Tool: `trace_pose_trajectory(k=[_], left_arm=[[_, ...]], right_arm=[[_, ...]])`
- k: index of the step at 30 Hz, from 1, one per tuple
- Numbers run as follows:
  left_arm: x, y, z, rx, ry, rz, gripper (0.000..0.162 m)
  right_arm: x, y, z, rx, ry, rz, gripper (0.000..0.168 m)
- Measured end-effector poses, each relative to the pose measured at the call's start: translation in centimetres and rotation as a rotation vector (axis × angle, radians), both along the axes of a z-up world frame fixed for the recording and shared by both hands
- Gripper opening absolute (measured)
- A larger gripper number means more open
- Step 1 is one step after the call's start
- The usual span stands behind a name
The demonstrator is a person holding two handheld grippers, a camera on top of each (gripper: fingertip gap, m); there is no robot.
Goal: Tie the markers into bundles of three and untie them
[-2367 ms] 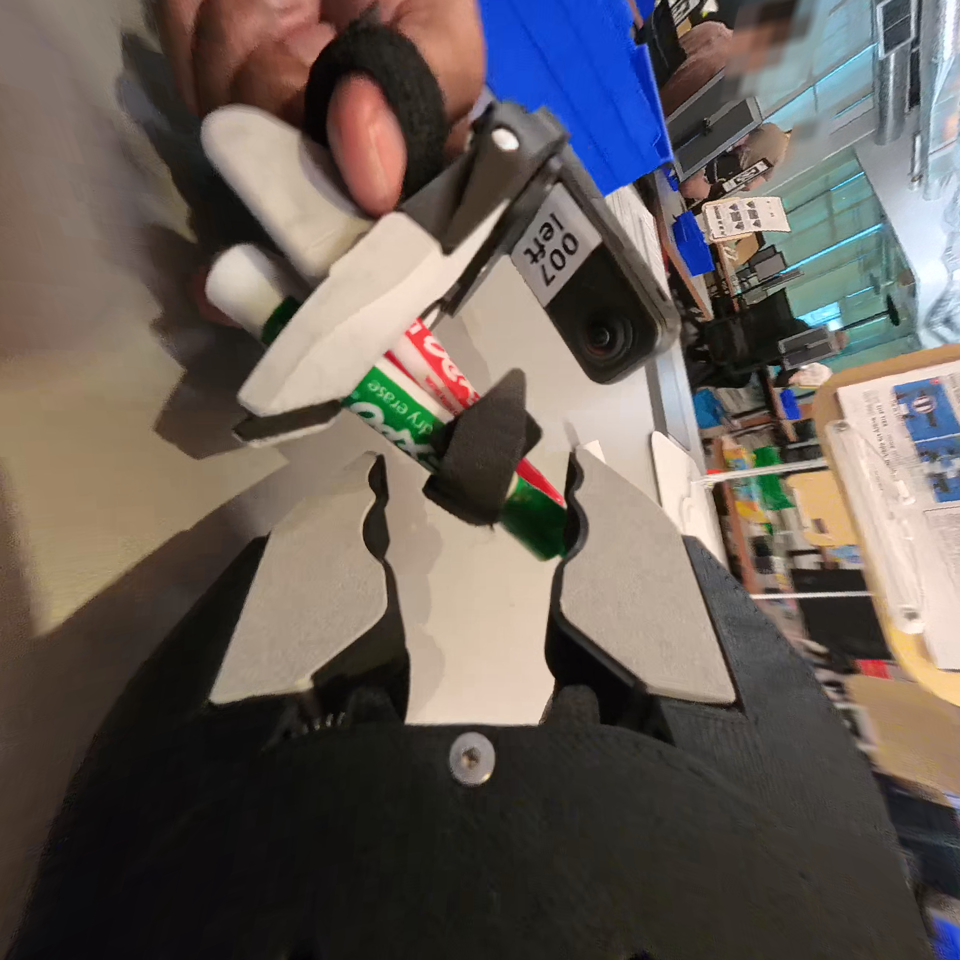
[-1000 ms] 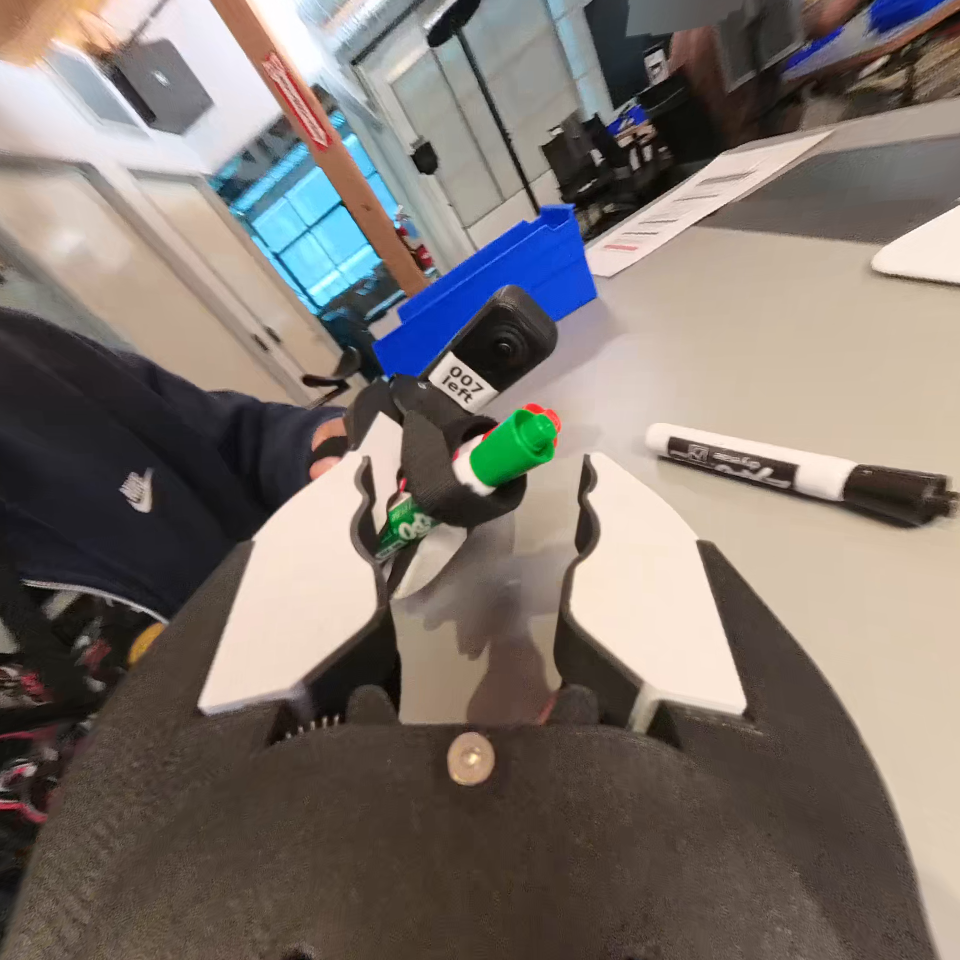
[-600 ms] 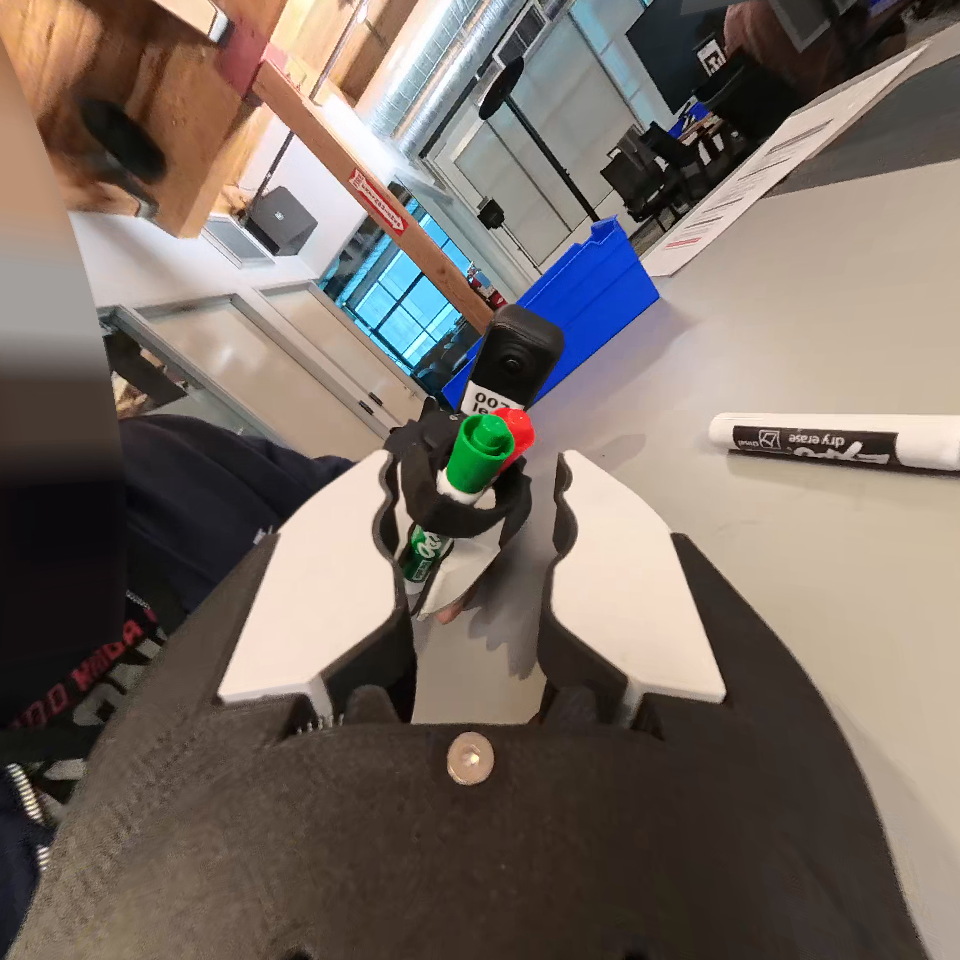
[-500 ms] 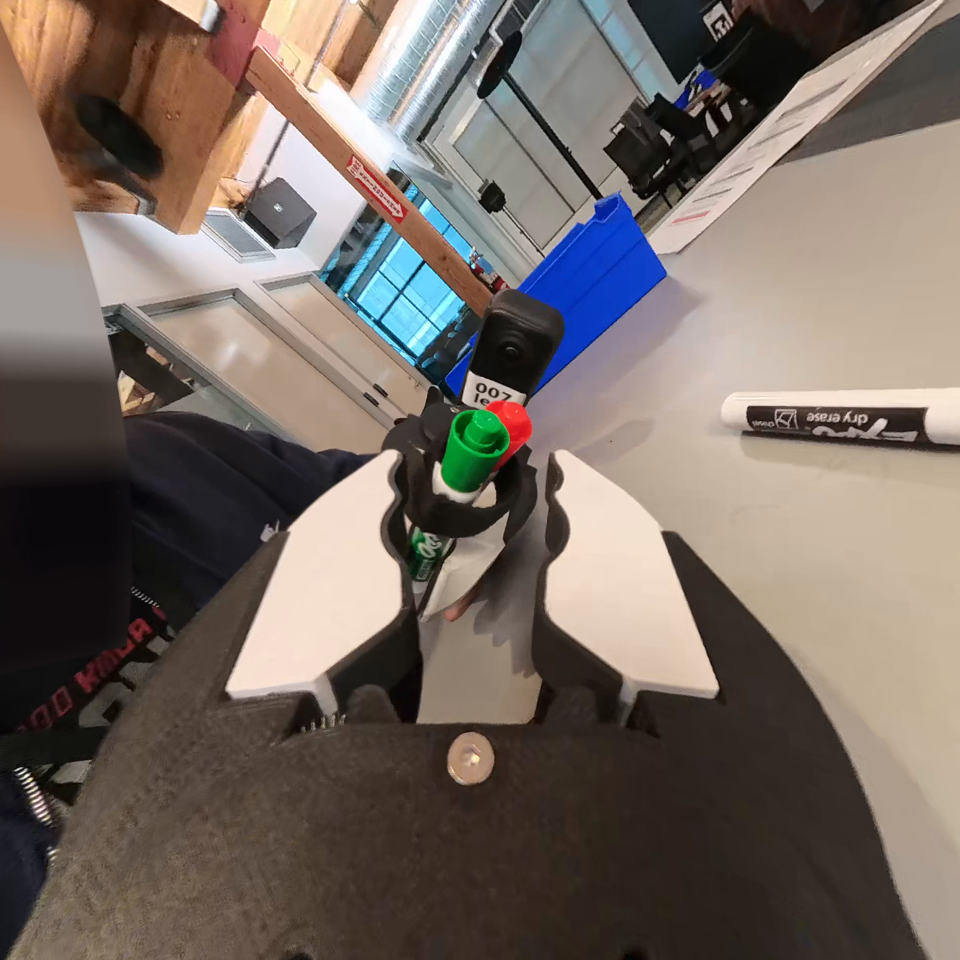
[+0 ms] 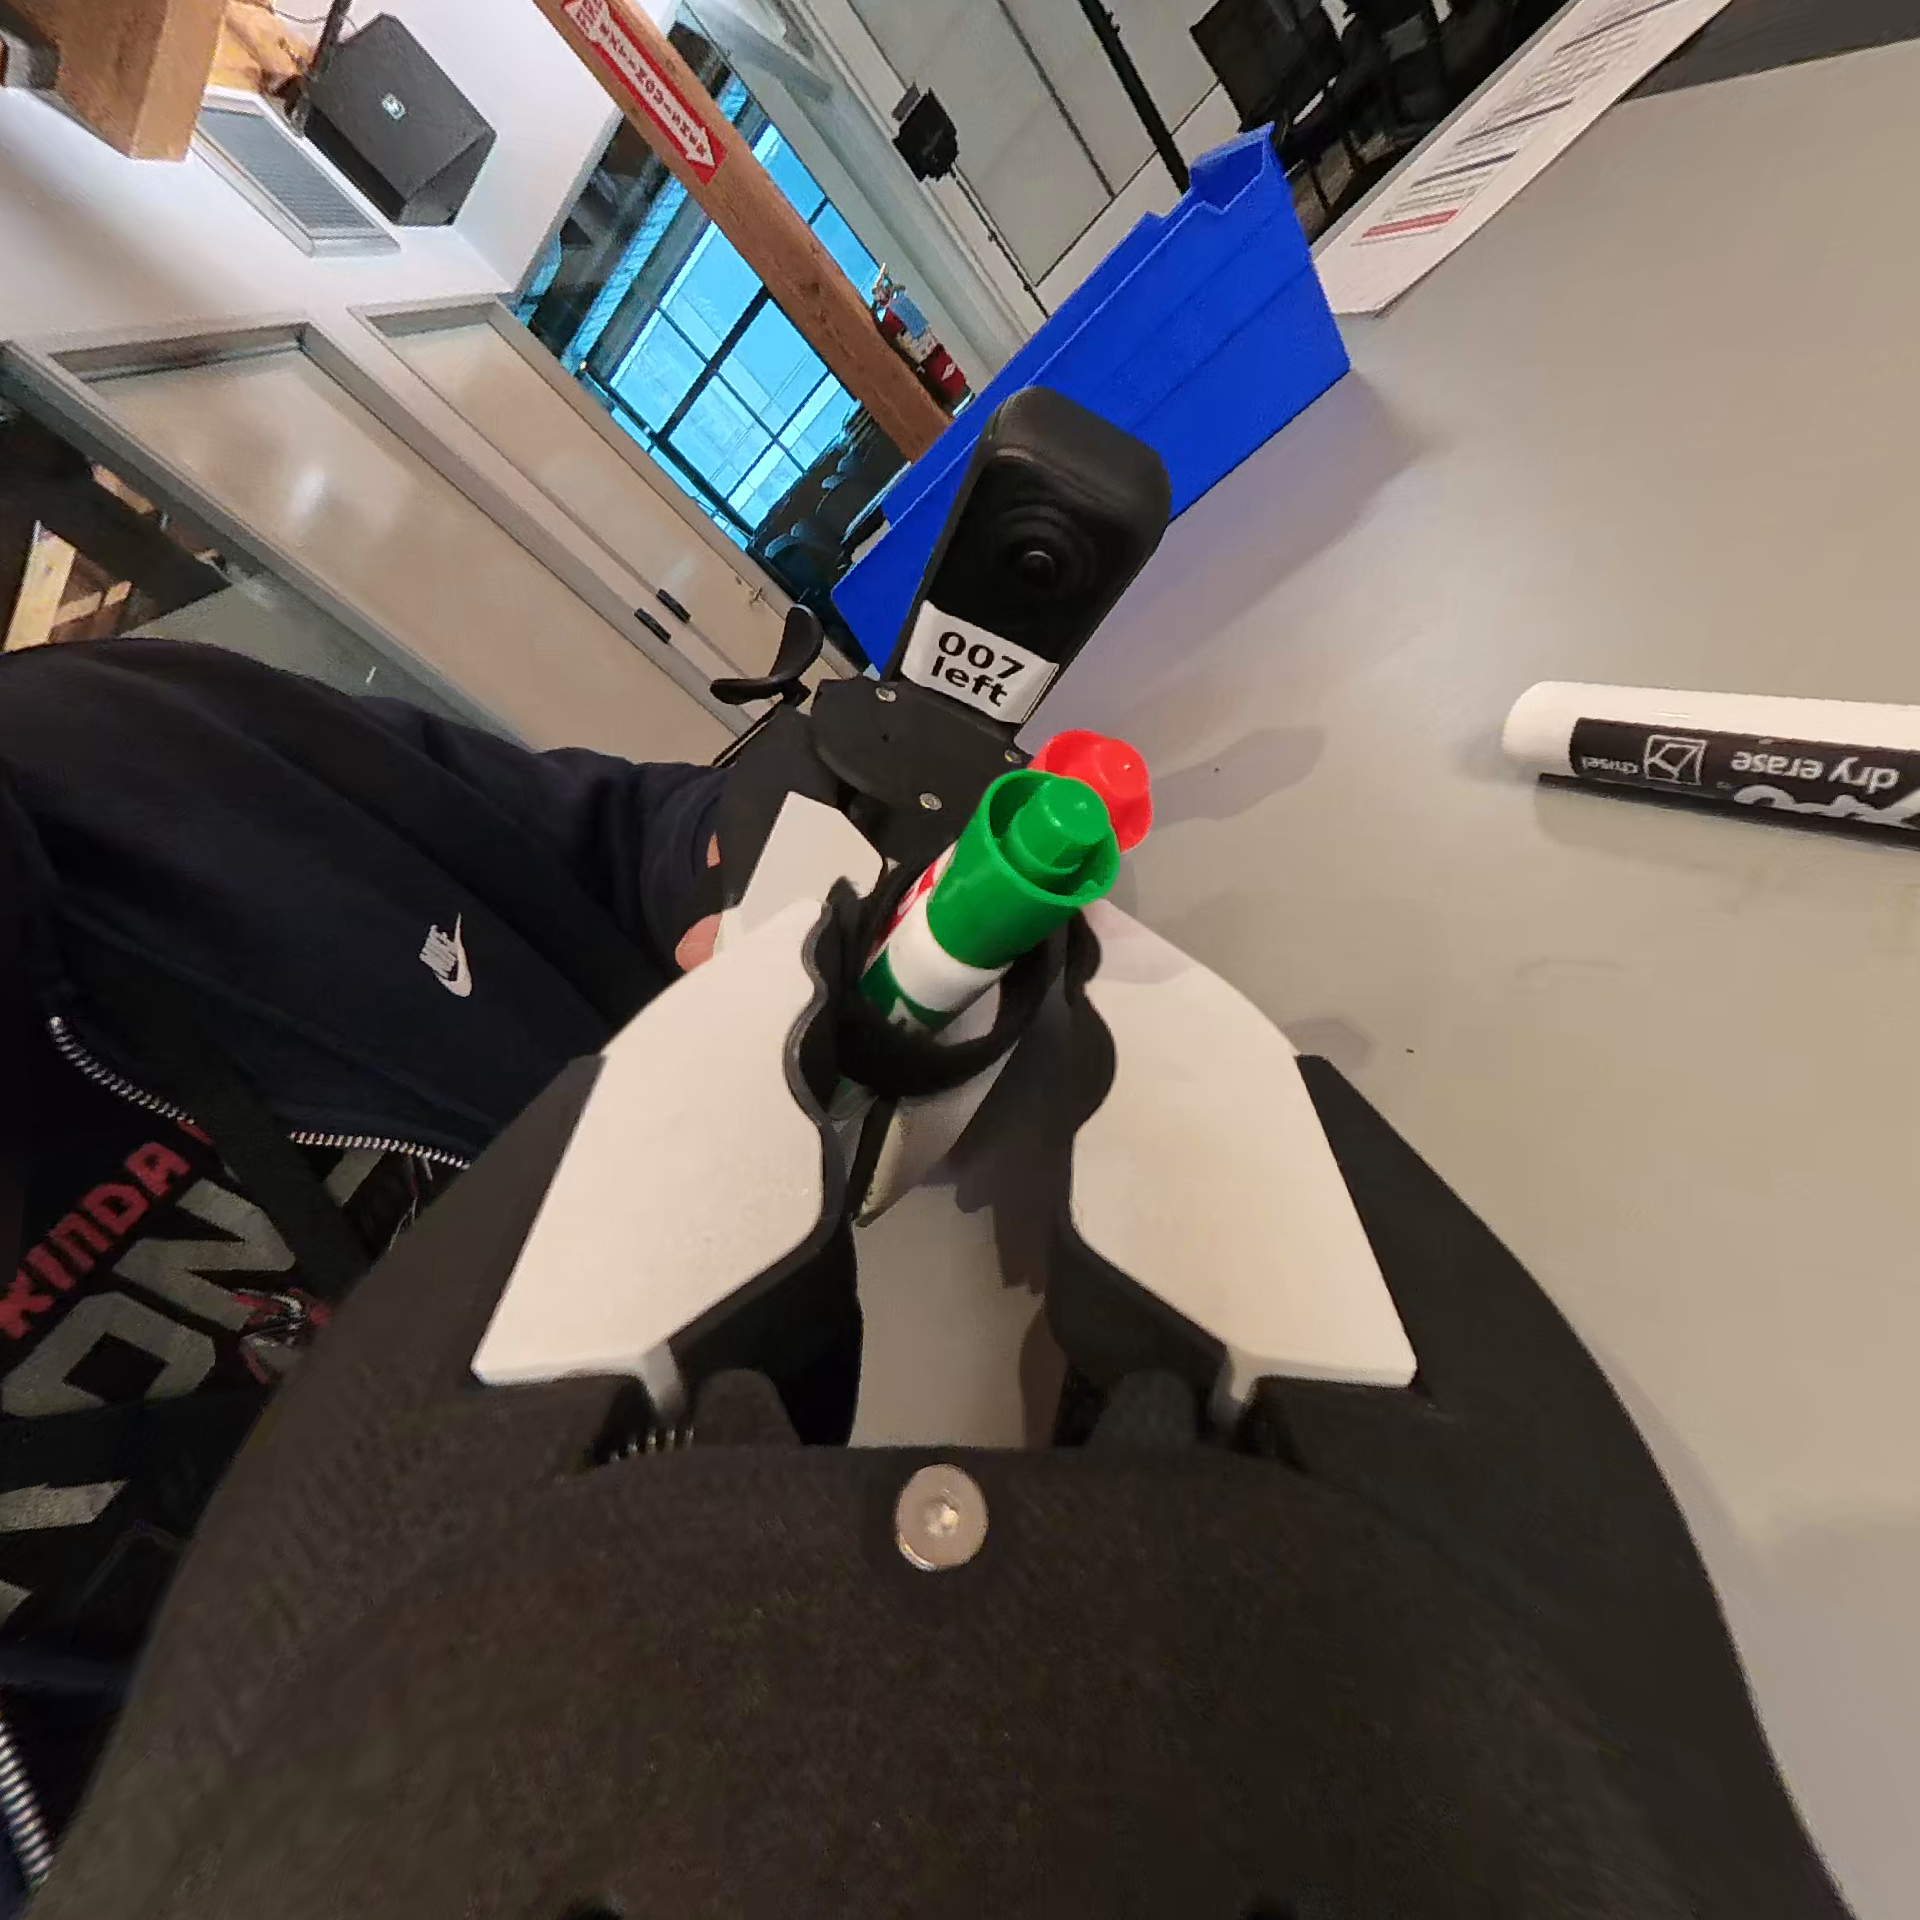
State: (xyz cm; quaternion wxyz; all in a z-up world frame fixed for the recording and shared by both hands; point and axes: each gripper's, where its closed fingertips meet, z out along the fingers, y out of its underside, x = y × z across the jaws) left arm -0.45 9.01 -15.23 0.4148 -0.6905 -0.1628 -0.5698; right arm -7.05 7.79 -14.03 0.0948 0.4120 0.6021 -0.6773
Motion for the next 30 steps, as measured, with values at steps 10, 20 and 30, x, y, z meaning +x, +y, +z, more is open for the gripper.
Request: trace_pose_trajectory(k=[10,20,30], left_arm=[[0.5,-0.3,0.2,0.022,0.009,-0.029,0.016],[0.3,-0.7,1.0,0.069,-0.024,-0.052,0.016],[0.3,-1.2,1.5,0.097,-0.044,-0.084,0.016]], right_arm=[[0.9,-0.3,0.8,-0.043,0.043,0.056,0.048],[0.1,0.8,0.6,-0.066,0.001,0.0,0.048],[0.2,0.9,0.9,-0.086,0.012,-0.002,0.051]])
